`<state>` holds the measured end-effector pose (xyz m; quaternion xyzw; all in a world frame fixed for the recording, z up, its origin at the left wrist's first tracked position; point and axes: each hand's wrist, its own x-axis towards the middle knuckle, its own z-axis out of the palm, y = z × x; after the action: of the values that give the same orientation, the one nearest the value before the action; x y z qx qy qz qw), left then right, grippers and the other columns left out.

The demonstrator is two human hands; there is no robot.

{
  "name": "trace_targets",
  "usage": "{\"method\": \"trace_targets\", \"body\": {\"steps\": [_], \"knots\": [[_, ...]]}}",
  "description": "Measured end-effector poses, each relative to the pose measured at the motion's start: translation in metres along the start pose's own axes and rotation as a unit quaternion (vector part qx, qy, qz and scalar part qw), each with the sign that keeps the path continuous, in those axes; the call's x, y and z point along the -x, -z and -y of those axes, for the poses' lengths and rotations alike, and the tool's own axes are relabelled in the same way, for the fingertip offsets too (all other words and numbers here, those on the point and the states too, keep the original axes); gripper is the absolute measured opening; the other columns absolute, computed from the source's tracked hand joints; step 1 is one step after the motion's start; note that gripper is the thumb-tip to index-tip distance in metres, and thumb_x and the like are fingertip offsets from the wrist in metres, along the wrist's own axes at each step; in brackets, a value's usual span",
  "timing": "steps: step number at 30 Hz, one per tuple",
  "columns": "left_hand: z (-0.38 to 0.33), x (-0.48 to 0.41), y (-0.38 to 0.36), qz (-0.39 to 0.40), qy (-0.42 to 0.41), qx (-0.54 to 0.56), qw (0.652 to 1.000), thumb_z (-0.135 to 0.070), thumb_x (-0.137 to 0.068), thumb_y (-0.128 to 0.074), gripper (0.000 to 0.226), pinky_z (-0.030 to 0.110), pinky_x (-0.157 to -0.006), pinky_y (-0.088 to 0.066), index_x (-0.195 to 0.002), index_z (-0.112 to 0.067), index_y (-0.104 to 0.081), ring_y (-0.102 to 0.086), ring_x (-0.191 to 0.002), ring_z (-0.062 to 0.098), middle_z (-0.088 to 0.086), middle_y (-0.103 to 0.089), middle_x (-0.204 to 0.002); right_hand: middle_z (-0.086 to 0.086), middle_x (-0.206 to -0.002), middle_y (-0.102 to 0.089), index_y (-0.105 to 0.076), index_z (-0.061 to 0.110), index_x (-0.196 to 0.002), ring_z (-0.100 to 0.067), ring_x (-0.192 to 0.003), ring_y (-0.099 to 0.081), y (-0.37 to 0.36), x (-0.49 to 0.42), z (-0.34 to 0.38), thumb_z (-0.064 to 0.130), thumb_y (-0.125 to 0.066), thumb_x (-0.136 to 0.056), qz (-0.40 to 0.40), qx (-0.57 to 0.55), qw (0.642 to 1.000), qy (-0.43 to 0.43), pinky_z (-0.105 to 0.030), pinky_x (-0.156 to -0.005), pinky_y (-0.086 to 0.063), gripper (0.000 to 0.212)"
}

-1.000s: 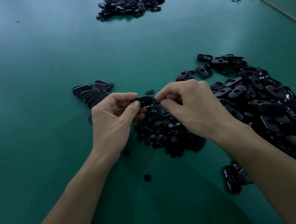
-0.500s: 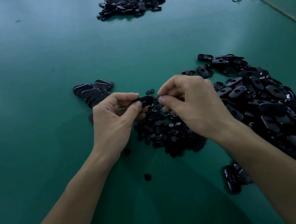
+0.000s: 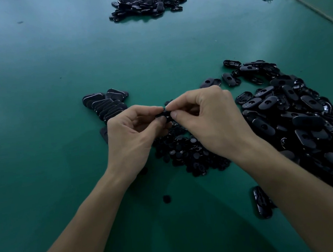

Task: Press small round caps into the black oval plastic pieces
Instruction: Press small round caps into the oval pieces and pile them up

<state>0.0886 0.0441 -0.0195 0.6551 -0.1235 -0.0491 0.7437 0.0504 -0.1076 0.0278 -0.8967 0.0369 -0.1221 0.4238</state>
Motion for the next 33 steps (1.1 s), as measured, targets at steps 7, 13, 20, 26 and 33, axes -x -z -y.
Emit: {"method": "trace_targets", "body": {"steps": [7, 13, 20, 26, 33], "knots": [[0.0, -0.001, 0.002, 0.002, -0.007, 0.005, 1.0, 0.01, -0.084, -0.071, 0.022, 0.02, -0.068, -0.058, -0.088, -0.011, -0.072, -0.072, -0.069, 0.011, 0.0, -0.076, -0.078, 0.014, -0.071, -0.069, -0.074, 0.023, -0.086, 0.005, -0.069, -0.065, -0.004, 0.002, 0.001, 0.01, -0.072, -0.087, -0.001, 0.001, 1.0, -0.009, -0.004, -0.063, -0.045, 0.014], [0.0, -0.001, 0.002, 0.01, -0.01, 0.004, 1.0, 0.012, -0.083, -0.071, 0.024, 0.021, -0.071, -0.058, -0.089, -0.011, -0.071, -0.073, -0.073, 0.011, -0.001, -0.077, -0.08, 0.015, -0.071, -0.068, -0.074, 0.023, -0.086, 0.006, -0.07, -0.065, -0.005, 0.003, 0.001, 0.01, -0.071, -0.087, 0.002, 0.006, 1.0, -0.012, -0.003, -0.063, -0.045, 0.014], [0.0, -0.001, 0.004, 0.016, -0.016, -0.034, 0.999, 0.01, -0.082, -0.074, 0.027, 0.027, -0.076, -0.06, -0.09, -0.017, -0.071, -0.073, -0.077, 0.014, -0.001, -0.077, -0.085, 0.014, -0.073, -0.068, -0.075, 0.021, -0.087, 0.003, -0.073, -0.065, -0.008, 0.003, 0.003, 0.009, -0.07, -0.088, -0.004, 0.023, 1.0, -0.012, -0.004, -0.064, -0.046, 0.013], [-0.001, 0.0, 0.005, 0.015, -0.027, -0.054, 0.998, 0.005, -0.081, -0.076, 0.025, 0.026, -0.079, -0.059, -0.091, -0.018, -0.07, -0.074, -0.083, 0.015, -0.001, -0.077, -0.089, 0.012, -0.076, -0.071, -0.078, 0.021, -0.09, -0.001, -0.072, -0.065, -0.007, 0.002, 0.006, 0.01, -0.069, -0.089, 0.007, 0.025, 1.0, -0.01, -0.011, -0.068, -0.051, 0.014], [-0.001, 0.0, 0.005, 0.019, -0.028, -0.054, 0.998, 0.01, -0.084, -0.071, 0.025, 0.024, -0.078, -0.058, -0.093, -0.014, -0.069, -0.074, -0.084, 0.013, 0.0, -0.077, -0.091, 0.007, -0.085, -0.076, -0.08, 0.021, -0.096, -0.006, -0.079, -0.069, -0.014, 0.008, 0.008, 0.011, -0.07, -0.09, -0.018, 0.022, 1.0, -0.012, -0.022, -0.077, -0.055, 0.015]]}}
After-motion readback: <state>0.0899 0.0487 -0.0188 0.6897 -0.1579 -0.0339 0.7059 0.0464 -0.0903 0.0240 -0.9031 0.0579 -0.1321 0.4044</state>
